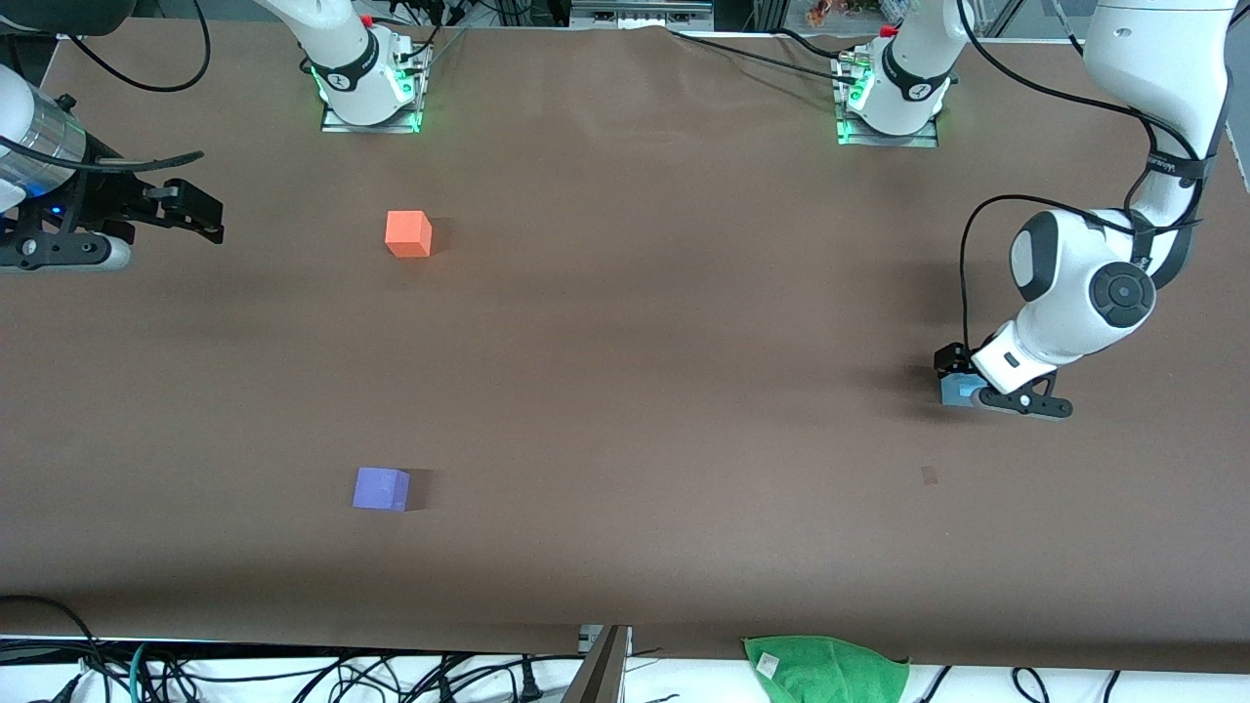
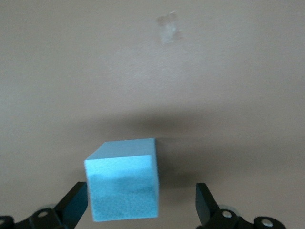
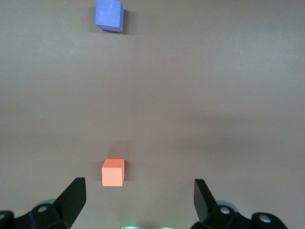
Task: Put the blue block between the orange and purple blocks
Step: 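Reach the left gripper down to the light blue cube and grasp it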
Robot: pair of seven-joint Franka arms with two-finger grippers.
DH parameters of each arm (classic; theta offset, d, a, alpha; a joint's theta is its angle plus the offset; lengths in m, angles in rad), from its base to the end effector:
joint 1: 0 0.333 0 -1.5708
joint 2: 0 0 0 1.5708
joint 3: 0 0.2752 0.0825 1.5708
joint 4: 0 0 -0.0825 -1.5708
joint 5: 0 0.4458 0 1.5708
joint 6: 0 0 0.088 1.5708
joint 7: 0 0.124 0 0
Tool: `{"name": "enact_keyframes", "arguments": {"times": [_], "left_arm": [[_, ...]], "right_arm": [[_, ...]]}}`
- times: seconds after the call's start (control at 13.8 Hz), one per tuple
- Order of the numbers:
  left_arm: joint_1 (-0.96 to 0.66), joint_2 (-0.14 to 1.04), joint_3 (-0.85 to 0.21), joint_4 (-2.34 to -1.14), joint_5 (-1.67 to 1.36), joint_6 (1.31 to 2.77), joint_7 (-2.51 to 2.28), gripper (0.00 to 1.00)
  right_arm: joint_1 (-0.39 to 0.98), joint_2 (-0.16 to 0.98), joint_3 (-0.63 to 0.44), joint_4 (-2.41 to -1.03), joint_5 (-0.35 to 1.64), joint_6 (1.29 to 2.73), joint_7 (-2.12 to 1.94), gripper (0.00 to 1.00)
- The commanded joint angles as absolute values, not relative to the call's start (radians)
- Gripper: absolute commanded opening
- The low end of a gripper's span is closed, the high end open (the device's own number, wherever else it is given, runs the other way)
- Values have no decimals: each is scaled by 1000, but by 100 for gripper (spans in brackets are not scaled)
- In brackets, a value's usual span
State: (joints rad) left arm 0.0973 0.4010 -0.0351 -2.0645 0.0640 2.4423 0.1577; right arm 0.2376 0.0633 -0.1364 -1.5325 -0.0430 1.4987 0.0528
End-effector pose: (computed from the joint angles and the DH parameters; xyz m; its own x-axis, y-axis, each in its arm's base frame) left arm 0.6107 0.0378 0.1322 0.9896 -0.1415 -0.0271 -0.1421 -0.9896 -0.0224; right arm 0.6201 0.0593 0.5423 0.9946 0.0444 -0.0934 0.0498 -0.9972 0.0566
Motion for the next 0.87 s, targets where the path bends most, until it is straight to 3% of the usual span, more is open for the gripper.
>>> {"name": "enact_keyframes", "arguments": {"times": [0.0,0.44,0.65,0.73,0.8], "left_arm": [[103,425,-23,-2056,83,2468,173,100],[103,514,-14,-2056,75,2574,163,97],[103,511,-9,-2060,75,2569,173,17],[103,497,-9,-2060,75,2566,164,5],[101,470,-9,-2057,75,2547,163,2]], "right_arm": [[235,69,-138,-1517,-26,1490,43,100],[235,69,-138,-1517,-26,1485,43,100],[235,69,-138,-1517,-26,1483,44,100],[235,69,-138,-1517,-26,1483,46,100],[235,69,-138,-1517,-26,1485,48,100]]}}
